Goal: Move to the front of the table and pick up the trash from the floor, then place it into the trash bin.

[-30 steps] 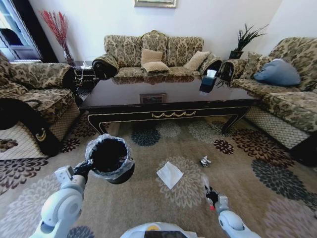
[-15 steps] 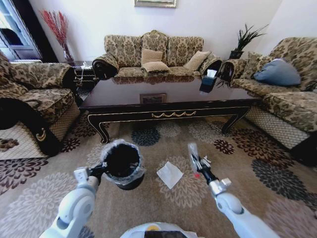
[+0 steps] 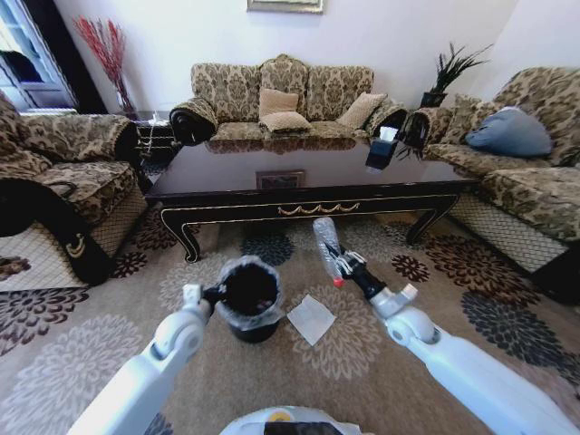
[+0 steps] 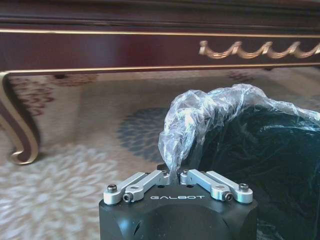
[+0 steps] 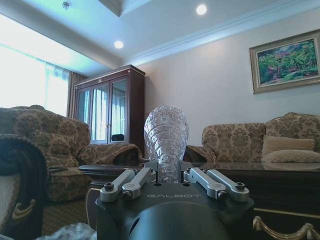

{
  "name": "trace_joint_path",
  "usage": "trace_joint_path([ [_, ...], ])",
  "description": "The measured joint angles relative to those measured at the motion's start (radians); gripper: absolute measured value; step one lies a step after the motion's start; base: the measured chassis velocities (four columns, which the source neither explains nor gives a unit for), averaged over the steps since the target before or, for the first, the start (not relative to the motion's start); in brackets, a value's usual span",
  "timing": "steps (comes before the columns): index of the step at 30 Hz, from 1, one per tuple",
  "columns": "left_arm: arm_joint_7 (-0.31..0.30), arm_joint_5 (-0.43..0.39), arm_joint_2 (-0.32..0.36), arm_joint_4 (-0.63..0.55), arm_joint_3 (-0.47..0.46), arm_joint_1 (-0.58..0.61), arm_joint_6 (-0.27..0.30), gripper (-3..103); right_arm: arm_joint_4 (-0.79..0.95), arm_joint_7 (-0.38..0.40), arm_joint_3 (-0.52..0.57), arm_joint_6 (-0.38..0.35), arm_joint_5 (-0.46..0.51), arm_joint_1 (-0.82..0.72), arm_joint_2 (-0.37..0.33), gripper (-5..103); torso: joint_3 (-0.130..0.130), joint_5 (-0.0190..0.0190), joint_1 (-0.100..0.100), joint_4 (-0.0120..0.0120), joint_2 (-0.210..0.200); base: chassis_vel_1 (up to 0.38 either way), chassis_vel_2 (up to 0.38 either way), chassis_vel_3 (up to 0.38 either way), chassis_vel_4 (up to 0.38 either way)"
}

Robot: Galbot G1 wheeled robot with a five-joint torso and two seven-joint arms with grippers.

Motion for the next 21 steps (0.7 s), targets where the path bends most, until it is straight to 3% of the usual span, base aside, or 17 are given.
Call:
trace_joint_path([
  [10,-0.012,-0.013,-0.115,0.096,0.107,-0.112,-0.001,3,-0.089,0.050,-0.173,-0.010,-0.003,0.190,0.087,19,0.000,-0.0002,0.000,0.0004,0.000,0.000,0.000,0.000,0.000],
  [21,-0.011,-0.010,-0.186,0.177,0.166,-0.188,-0.020,3,-0.160,0.042,-0.206,0.001,-0.022,0.240,0.110,19,0.000,0.0000,0.000,0.0002,0.000,0.000,0.000,0.000,0.000],
])
